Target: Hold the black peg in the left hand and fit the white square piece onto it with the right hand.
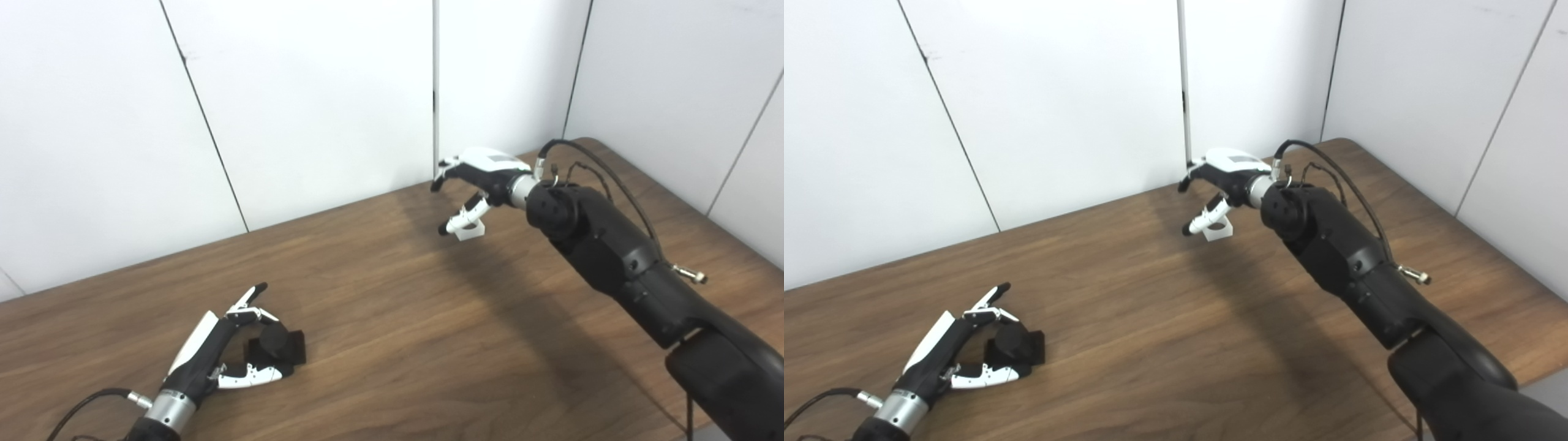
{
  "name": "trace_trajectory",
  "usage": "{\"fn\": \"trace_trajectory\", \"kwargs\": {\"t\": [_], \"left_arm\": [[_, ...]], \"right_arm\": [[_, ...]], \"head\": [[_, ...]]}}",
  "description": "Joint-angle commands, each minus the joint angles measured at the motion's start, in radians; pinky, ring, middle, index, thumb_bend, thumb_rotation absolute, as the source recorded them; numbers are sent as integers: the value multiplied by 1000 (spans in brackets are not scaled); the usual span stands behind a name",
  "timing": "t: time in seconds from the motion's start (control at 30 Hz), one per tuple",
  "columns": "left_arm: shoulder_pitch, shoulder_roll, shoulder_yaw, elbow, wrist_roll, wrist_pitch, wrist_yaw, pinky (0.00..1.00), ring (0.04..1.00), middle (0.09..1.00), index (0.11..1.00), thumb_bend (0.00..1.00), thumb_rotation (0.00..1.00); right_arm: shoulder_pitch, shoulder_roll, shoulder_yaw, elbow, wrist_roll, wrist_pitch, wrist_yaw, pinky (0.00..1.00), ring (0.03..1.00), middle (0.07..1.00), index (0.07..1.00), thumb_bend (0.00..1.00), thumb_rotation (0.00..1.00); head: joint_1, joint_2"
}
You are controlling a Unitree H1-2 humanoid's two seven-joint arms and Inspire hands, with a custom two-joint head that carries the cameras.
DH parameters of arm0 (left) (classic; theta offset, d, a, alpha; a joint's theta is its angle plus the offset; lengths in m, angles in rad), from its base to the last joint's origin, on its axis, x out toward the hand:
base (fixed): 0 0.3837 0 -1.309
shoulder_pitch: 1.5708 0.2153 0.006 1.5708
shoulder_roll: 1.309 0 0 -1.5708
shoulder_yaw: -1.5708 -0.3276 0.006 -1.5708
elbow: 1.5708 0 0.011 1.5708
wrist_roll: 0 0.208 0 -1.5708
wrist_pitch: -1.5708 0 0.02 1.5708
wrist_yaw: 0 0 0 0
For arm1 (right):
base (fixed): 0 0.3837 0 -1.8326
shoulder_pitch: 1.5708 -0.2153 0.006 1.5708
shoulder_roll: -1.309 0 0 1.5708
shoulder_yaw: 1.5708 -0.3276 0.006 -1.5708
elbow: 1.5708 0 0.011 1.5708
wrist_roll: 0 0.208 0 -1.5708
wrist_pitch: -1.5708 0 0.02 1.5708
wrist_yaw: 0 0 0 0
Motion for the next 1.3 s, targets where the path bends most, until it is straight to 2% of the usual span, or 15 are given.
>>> {"fn": "trace_trajectory", "kwargs": {"t": [0.0, 0.1, 0.27, 0.43, 0.6, 0.93, 1.27], "left_arm": [[0, 11, 5, -2, -2, 37, -23, 992, 1000, 1000, 495, 520, 80], [1, 11, 6, -8, 0, 41, -23, 999, 1000, 1000, 495, 520, 80], [4, 14, 8, -13, 0, 48, -24, 1000, 1000, 1000, 495, 520, 80], [8, 17, 8, -22, 3, 60, -26, 997, 1000, 1000, 495, 520, 80], [8, 18, 8, -15, 8, 53, -22, 991, 1000, 1000, 495, 520, 82], [16, 20, 12, -27, 0, 61, -32, 984, 1000, 1000, 495, 520, 80], [22, 20, 14, -48, 5, 75, -38, 990, 1000, 1000, 495, 520, 81]], "right_arm": [[-76, -37, 3, -4, -19, 0, 12, 1000, 1000, 985, 801, 789, 394], [-93, -45, 20, 22, -39, 16, 42, 1000, 1000, 999, 835, 837, 436], [-109, -57, 31, 57, -45, 36, 87, 1000, 1000, 1000, 856, 918, 444], [-113, -72, 38, 72, -52, 34, 119, 1000, 1000, 1000, 862, 970, 403], [-105, -82, 40, 78, -61, 25, 117, 1000, 1000, 1000, 856, 959, 358], [-96, -91, 41, 104, -68, 29, 106, 1000, 1000, 1000, 859, 929, 368], [-80, -80, 37, 134, -60, 0, 64, 1000, 1000, 1000, 842, 887, 369]], "head": [[2, 2], [3, 2], [9, 3], [8, 5], [9, 5], [12, 11], [32, 16]]}}
